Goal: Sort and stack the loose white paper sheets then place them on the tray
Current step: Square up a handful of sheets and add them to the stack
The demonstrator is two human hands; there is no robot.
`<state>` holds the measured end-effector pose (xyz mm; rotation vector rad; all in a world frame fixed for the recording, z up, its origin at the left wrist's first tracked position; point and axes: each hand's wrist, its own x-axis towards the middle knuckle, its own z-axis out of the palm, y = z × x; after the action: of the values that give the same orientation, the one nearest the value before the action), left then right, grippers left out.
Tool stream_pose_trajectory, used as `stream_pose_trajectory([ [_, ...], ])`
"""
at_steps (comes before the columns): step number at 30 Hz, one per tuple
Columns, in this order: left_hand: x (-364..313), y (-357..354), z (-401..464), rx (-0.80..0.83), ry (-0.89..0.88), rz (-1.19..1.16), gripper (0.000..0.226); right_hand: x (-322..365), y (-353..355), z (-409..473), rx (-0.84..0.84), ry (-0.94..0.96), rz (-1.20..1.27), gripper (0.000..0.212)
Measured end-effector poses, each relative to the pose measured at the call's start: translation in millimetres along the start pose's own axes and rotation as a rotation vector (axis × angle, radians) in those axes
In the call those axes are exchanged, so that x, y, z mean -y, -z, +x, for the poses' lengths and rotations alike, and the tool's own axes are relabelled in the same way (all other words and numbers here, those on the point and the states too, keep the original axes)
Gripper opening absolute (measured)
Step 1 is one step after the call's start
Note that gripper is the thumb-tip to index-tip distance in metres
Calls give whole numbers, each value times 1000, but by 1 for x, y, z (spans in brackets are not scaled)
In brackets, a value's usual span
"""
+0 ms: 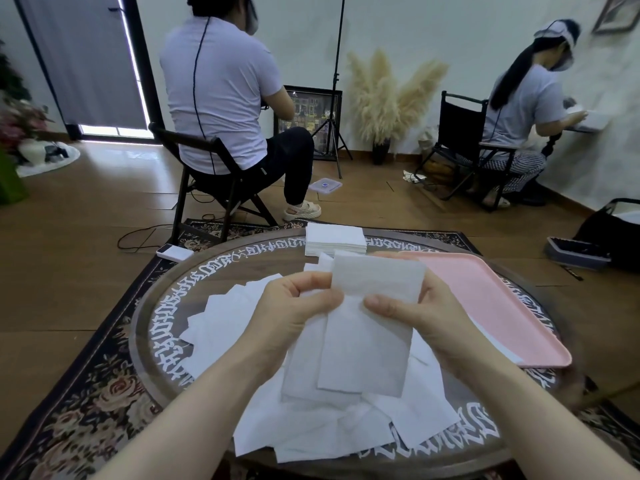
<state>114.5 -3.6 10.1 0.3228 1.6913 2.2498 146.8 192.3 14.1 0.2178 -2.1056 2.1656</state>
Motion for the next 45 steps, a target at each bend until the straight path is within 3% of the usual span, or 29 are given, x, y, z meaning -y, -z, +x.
stream_pose_trajectory([
  [4,-1,0,-2,62,25,48,26,2,1,1,-6,-37,-20,61],
  [9,-1,-4,-2,-28,20,-13,10,0,2,3,-61,-22,19,23],
  [13,0,-5,-1,-93,-29,-60,18,-1,2,1,-1,-68,7,41],
  [16,1,-6,1,-117,-70,-63,27,-4,-2,-1,25,-100,24,42],
  [21,2,-6,3,-183,-145,-51,13,-7,-3,4,-229,-66,52,43],
  [23,2,-1,6,-226,-163,-44,25,-7,3,8,-358,-51,102,33],
  [26,0,2,8,-241,-192,-76,43,-2,12,11,-417,-29,201,14],
  [30,1,3,9,-230,-206,-88,54,-1,16,8,-261,-107,366,33],
  [36,3,1,10,-236,-205,-59,55,-6,4,-3,-64,-141,93,42],
  [45,3,-2,5,-60,-189,47,70,-5,-9,0,-139,-115,19,46],
])
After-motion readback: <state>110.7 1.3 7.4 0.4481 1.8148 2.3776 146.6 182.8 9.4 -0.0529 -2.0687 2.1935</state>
